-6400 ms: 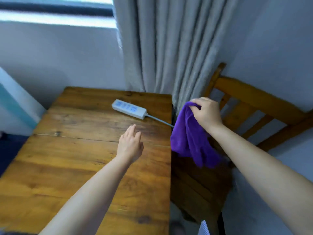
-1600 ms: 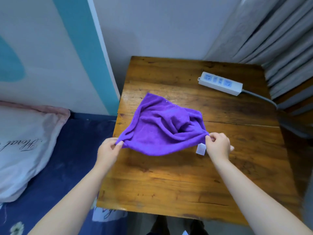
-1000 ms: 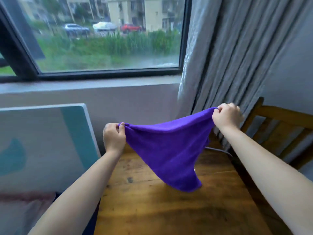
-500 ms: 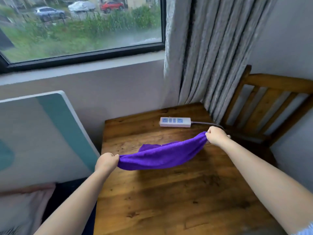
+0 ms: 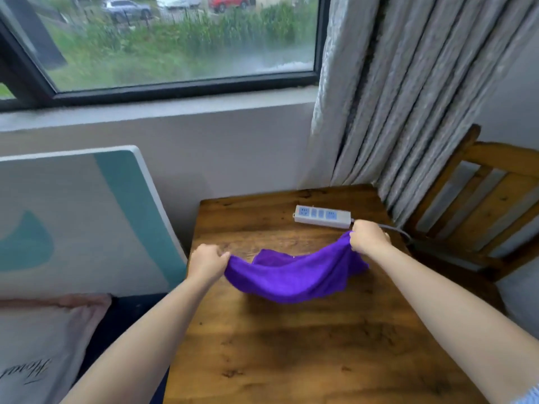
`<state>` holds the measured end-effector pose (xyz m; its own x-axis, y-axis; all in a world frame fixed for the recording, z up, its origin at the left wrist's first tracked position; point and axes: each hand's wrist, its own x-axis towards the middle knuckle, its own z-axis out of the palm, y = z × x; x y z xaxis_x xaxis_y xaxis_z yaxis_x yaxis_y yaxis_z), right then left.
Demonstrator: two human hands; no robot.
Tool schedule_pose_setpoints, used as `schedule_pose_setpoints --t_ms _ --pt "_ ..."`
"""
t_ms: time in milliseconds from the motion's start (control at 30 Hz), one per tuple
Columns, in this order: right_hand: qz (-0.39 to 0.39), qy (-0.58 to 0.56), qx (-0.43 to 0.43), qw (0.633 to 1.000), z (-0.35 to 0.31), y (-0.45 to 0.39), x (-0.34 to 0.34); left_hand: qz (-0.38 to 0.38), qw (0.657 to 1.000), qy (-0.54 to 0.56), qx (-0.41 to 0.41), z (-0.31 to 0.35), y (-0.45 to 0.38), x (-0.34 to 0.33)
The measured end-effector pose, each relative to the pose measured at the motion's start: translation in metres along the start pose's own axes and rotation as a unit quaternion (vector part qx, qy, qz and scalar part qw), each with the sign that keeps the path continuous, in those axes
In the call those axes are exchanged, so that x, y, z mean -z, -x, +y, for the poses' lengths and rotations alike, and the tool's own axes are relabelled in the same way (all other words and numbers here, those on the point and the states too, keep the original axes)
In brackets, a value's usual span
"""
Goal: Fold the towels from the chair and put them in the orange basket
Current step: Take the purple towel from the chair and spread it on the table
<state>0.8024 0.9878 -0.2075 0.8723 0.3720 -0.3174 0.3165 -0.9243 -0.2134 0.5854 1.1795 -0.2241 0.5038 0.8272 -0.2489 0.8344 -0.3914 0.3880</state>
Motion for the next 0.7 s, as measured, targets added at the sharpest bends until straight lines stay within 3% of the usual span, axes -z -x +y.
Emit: schedule_pose_setpoints --t_ms 167,300,400,533,700 --pt "0.154 -0.097 0.094 0.979 -0.059 -0.021 0.092 0.174 0.974 0.062 -0.128 0.094 -0.037 0.089" --pt "0.25 -0.167 0.141 0.943 -0.087 -0.019 0.169 0.274 0.939 0.143 -0.151 0.137 -0.053 0.158" --pt "0.279 -0.209 0.158 0.924 -0.087 -0.011 0.196 0.327 0.917 0.162 -0.164 0.138 -0.047 0.184" --pt "0.251 -0.203 0.158 0.933 -0.071 -0.005 0.182 0.297 0.932 0.139 -0.154 0.111 -0.035 0.169" --pt "0.14 -0.107 0.164 0.971 -0.035 0.006 0.113 0.136 0.987 0.06 -0.065 0.058 -0.004 0.101"
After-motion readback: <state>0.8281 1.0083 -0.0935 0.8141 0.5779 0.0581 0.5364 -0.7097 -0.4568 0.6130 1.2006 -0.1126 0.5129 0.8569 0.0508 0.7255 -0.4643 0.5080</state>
